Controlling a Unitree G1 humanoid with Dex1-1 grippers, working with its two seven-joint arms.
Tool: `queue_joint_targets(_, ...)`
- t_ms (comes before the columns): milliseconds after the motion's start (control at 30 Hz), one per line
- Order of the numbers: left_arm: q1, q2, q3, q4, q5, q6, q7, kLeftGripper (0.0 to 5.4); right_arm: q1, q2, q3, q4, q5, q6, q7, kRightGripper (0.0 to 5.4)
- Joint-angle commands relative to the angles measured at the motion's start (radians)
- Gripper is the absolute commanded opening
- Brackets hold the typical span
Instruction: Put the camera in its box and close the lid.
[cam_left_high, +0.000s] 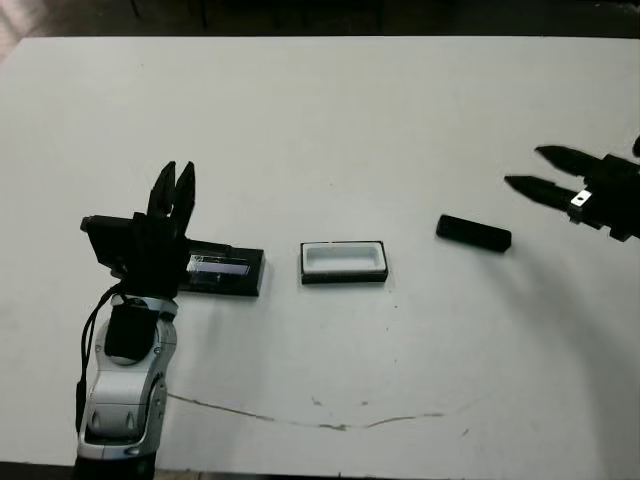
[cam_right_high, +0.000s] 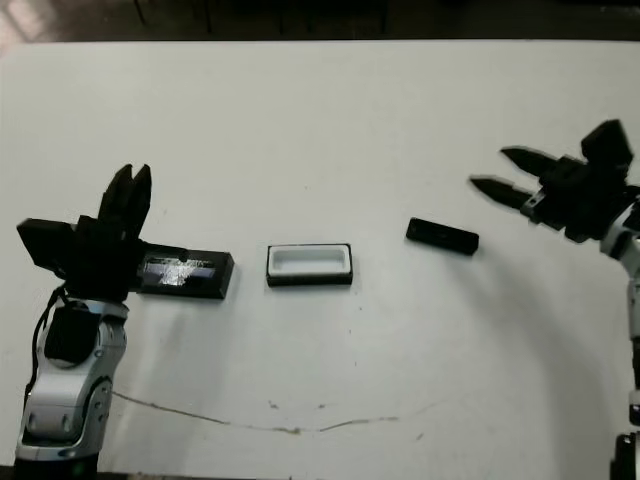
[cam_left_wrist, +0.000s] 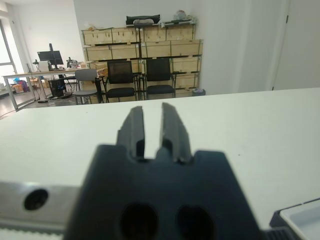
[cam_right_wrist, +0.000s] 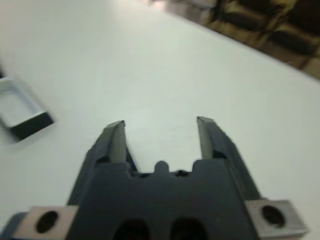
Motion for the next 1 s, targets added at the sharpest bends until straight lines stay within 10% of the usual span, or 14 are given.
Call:
queue_joint_targets(33,0.011,0.013,0.004,0.007,-0.002,0.020,-0.003,0.00,-0.037,-0.012,0.054,0.071,-0.036,-0.030,0.089,3.24)
queue_joint_targets(367,0.013,0.017,0.012,0.012,-0.022,0.018,-0.014,0.00,-0.065,0.041,0.095,0.167,-0.048,-0.017,0.170,5.39)
queue_joint_targets(1000,0.014,0.030,0.012,0.015,-0.010,0.002,-0.010,0.00,-0.099,0.031,0.120,0.251,-0.140,0.023,0.124,5.39)
